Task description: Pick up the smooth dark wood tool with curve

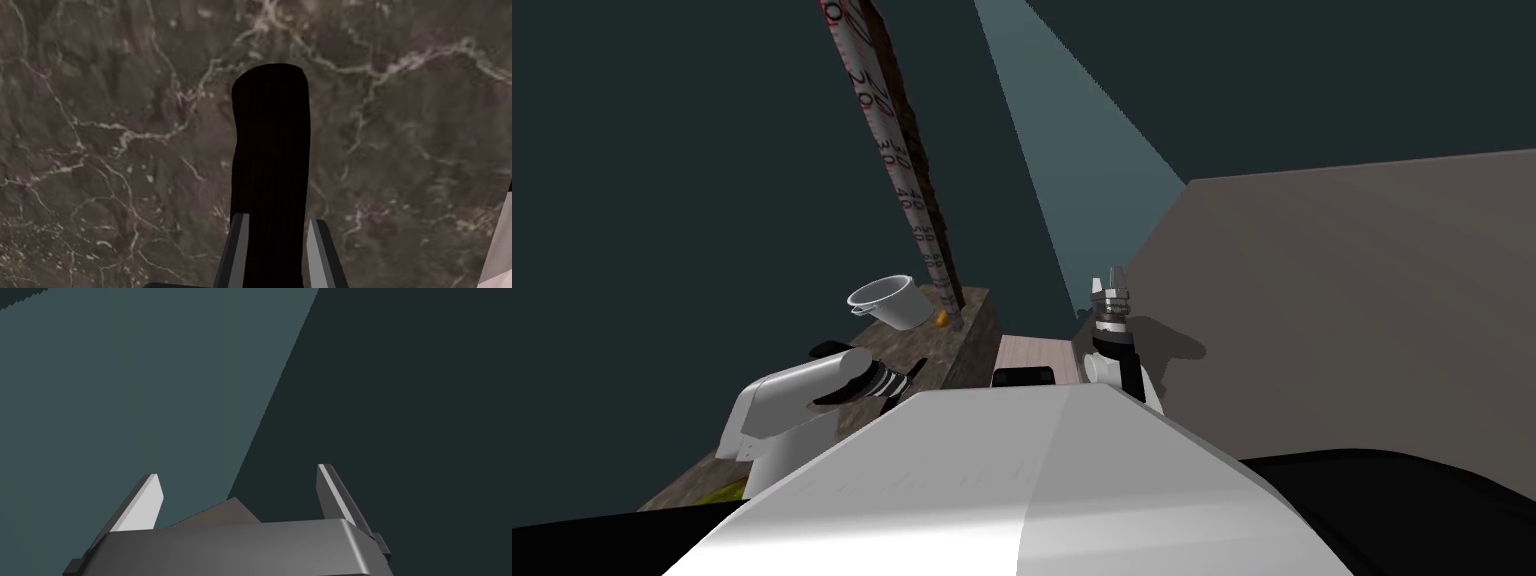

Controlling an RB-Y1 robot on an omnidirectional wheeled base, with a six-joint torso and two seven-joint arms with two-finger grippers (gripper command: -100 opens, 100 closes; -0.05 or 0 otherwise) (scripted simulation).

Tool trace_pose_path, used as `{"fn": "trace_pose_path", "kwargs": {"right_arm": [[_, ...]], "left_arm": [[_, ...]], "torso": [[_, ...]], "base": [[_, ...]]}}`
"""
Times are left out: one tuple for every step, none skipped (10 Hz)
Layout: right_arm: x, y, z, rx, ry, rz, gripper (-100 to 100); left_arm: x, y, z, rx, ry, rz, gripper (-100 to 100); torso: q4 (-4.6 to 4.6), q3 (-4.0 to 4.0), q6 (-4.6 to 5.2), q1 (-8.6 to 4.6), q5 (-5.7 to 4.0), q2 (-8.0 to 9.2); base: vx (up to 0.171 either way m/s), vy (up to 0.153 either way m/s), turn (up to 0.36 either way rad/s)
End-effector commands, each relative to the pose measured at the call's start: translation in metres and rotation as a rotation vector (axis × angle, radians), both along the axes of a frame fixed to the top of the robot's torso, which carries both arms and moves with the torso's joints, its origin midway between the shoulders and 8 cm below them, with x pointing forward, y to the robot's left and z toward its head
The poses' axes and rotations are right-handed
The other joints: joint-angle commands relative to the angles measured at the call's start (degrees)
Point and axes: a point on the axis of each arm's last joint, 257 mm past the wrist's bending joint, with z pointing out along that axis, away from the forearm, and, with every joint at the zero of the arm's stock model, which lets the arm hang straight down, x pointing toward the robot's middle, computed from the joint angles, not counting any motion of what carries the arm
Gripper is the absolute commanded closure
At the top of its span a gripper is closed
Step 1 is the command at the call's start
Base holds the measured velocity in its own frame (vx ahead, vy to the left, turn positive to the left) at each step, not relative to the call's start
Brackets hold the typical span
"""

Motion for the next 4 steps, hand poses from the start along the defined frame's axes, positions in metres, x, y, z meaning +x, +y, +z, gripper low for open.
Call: {"fn": "trace_pose_path", "kwargs": {"right_arm": [[0.0000, 0.0000, 0.0000, 0.000, 0.000, 0.000, 0], [0.0000, 0.0000, 0.0000, 0.000, 0.000, 0.000, 0], [0.0000, 0.0000, 0.0000, 0.000, 0.000, 0.000, 0], [0.0000, 0.0000, 0.0000, 0.000, 0.000, 0.000, 0]], "left_arm": [[-0.0030, -0.0021, 0.0070, -0.001, 0.003, 0.003, 100], [-0.0045, -0.0038, 0.0117, -0.001, 0.004, 0.004, 100], [-0.0024, -0.0023, 0.0088, 0.000, 0.001, 0.002, 100], [-0.0028, -0.0025, 0.0095, 0.000, 0.003, 0.003, 0]], "torso": [[0.00, 0.00, 0.00, 0.00, 0.00, 0.00], [-0.01, 0.00, -0.01, 0.01, 0.01, 0.00], [0.00, 0.00, -0.01, 0.02, 0.02, 0.01], [-0.01, 0.00, -0.01, 0.02, 0.04, 0.01]], "base": [[0.009, 0.014, -0.011], [0.007, 0.014, -0.007], [0.003, 0.007, -0.002], [0.000, 0.000, 0.000]]}}
